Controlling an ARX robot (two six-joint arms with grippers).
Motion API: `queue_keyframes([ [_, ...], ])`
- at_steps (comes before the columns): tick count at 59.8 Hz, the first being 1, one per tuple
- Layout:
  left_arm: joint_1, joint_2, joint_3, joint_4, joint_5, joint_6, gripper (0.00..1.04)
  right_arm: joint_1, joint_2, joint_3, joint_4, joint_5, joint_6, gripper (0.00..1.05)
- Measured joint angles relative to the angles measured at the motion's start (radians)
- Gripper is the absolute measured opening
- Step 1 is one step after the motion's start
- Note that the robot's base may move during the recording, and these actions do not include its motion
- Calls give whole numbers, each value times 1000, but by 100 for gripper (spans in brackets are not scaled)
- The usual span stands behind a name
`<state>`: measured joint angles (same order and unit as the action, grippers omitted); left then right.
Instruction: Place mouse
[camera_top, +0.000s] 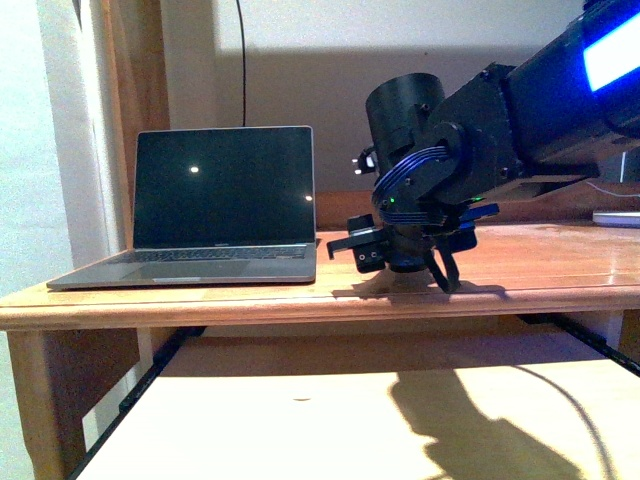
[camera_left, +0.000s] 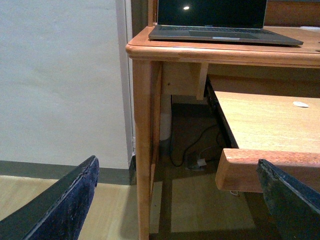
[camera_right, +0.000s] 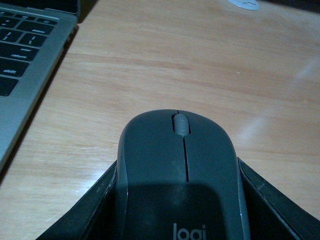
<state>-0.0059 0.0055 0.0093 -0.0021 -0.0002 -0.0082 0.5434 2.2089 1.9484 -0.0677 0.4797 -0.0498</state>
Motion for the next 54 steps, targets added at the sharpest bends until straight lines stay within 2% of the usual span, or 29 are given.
queue_keyframes([
  [14, 0, 0, 0, 0, 0, 0, 97, 14, 31, 27, 1, 15, -18, 58],
  [23, 0, 0, 0, 0, 0, 0, 97, 14, 31, 28, 12, 15, -16, 81],
  [28, 0, 0, 0, 0, 0, 0, 97, 13, 27, 19, 52, -2, -3, 98],
  [33, 0, 0, 0, 0, 0, 0, 97, 6, 1, -25, 101, -25, 11, 97],
  [46, 0, 0, 0, 0, 0, 0, 97, -69, -220, -317, 324, -201, 61, 97],
  [54, 0, 0, 0, 0, 0, 0, 97, -159, -435, -578, 453, -375, 105, 97],
])
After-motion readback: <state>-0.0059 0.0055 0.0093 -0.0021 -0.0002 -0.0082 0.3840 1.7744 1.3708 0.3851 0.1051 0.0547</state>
